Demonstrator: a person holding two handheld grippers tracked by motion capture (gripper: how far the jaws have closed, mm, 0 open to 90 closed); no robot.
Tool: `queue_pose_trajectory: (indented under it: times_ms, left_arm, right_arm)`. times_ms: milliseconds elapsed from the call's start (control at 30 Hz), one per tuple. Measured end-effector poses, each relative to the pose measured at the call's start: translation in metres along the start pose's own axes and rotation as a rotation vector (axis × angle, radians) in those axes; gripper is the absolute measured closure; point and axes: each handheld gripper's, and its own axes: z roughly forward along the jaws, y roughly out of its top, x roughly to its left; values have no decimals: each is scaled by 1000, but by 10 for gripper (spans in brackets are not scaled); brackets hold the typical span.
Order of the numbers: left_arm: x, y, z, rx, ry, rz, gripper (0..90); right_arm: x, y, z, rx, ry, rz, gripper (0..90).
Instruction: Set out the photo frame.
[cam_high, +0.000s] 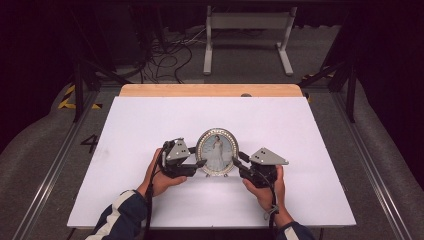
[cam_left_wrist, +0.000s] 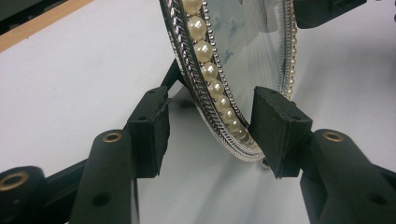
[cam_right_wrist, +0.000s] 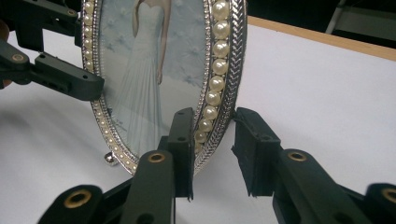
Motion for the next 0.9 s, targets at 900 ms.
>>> queue_pose_trajectory:
  times_ms: [900]
  left_arm:
    - [-3, -9, -10, 29, 68, 24, 365]
  right_arm:
    - [4, 4, 3, 48, 16, -113, 647]
